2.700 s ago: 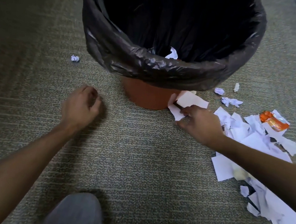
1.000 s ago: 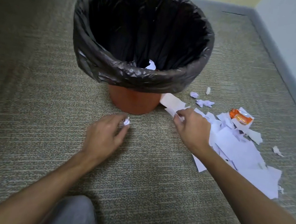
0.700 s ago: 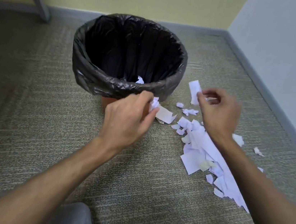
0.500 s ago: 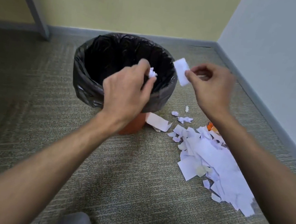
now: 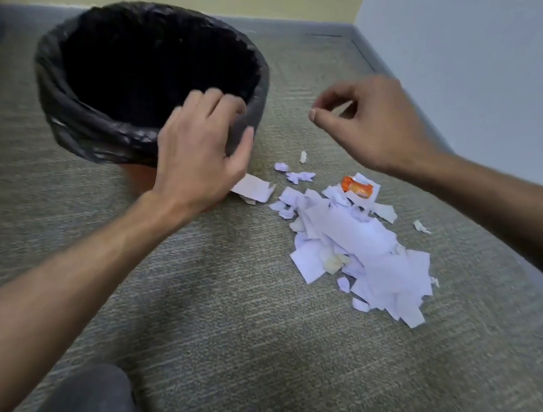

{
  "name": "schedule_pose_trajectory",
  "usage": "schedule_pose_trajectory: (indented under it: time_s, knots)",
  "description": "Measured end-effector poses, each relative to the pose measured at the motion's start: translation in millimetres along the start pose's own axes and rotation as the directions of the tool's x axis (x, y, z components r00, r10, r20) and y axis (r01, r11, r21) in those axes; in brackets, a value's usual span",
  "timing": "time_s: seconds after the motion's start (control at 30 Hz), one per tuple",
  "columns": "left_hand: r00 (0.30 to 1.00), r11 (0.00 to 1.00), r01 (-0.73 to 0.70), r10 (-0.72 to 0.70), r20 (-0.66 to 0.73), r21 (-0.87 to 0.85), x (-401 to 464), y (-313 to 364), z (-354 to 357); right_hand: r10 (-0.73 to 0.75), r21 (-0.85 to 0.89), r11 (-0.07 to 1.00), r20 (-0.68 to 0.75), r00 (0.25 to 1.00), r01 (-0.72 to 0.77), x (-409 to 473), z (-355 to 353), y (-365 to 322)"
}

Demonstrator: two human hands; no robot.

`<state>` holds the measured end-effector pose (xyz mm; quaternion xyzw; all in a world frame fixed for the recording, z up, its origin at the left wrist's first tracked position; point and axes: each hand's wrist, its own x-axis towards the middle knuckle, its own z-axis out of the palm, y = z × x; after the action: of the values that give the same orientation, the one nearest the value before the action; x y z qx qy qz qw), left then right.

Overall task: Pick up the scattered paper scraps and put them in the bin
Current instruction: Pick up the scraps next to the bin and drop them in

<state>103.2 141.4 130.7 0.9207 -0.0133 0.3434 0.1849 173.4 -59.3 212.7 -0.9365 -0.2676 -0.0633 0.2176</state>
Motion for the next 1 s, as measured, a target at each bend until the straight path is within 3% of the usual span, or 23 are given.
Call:
schedule_pose_trajectory:
  time_s: [0.23,0.37,0.47,0.67,0.9,1.0]
  knots:
    - [0.940,0.994,0.028,0.011,0.342,-0.108,-61,44,73,0.182,-0.051,0.983,0.131,0.975,-0.176,-80,32,81]
    - [0.819,0.993,0.110,-0.066,0.569,-0.043,-93,54,120,0.245,-0.123,0.966,0.164,0.956,-0.226,-115,58,118]
    - [0.727,0.977,0.214,-0.172,0.664,0.018,-109,54,153,0.300,-0.210,0.942,0.173,0.938,-0.263,-134,76,149]
    - [0.609,0.941,0.326,-0.283,0.741,0.092,-124,56,202,0.395,-0.241,0.908,0.215,0.893,-0.344,-144,115,191]
    - [0.655,0.881,0.470,-0.388,0.649,0.053,-119,64,224,0.395,-0.292,0.905,0.308,0.865,-0.309,-135,151,199]
    - [0.613,0.818,0.573,-0.469,0.636,0.050,-108,67,236,0.395,-0.344,0.896,0.323,0.860,-0.282,-127,162,201]
